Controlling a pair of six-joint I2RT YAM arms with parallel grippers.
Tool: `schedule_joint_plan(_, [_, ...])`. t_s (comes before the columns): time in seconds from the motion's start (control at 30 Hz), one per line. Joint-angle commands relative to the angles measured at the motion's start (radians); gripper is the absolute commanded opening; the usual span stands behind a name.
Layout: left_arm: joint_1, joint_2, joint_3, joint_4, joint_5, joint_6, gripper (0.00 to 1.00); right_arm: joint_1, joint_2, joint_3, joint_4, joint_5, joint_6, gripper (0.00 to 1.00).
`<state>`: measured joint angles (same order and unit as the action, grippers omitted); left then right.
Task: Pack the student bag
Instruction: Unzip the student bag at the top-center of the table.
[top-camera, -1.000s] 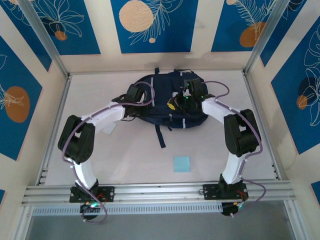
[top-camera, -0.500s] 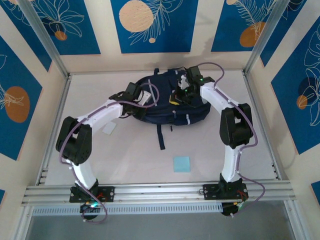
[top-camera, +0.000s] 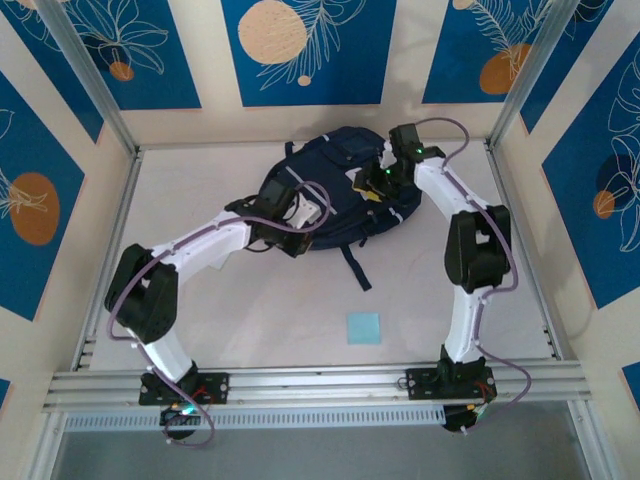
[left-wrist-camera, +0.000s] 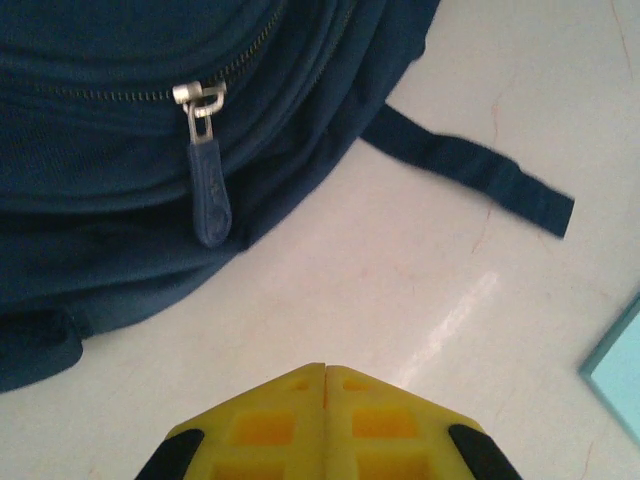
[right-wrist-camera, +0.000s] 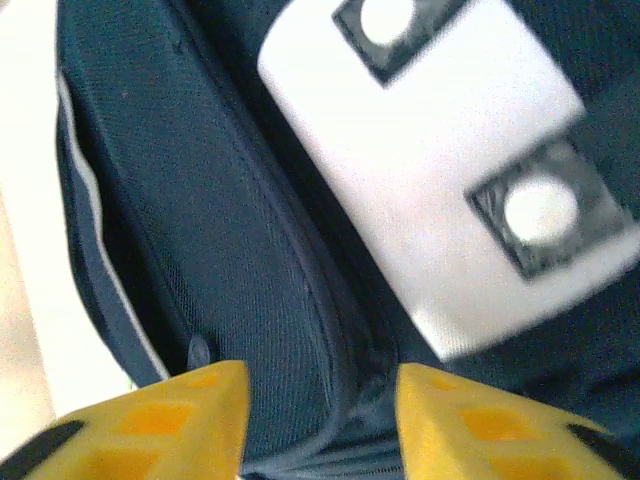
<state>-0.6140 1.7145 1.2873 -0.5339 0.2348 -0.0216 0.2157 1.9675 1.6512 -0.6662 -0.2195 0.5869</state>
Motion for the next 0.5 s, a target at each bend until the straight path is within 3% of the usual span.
schedule_joint_plan(0.0, [-0.004,0.039,0.047,0.031,-0.038,-0.084,0.00,0.010,-0.153,-0.155,0.120,-0.047,0.157,0.52])
schedule_joint_plan(0.07, [-0.004,0.032,0.049,0.062,-0.044,-0.127,0.03,0.012,-0.222,-0.248,0.161,-0.046,0.196,0.54])
schedule_joint_plan(0.17, [-0.004,0.020,0.046,0.114,-0.042,-0.174,0.33,0.012,-0.296,-0.341,0.187,-0.042,0.229,0.56])
schedule_joint_plan(0.23, [-0.002,0.028,0.047,0.138,-0.049,-0.187,0.45,0.014,-0.327,-0.379,0.194,-0.040,0.245,0.56])
schedule_joint_plan(0.47, [-0.003,0.120,0.093,0.146,-0.050,-0.176,0.46,0.008,-0.388,-0.433,0.184,-0.030,0.258,0.56])
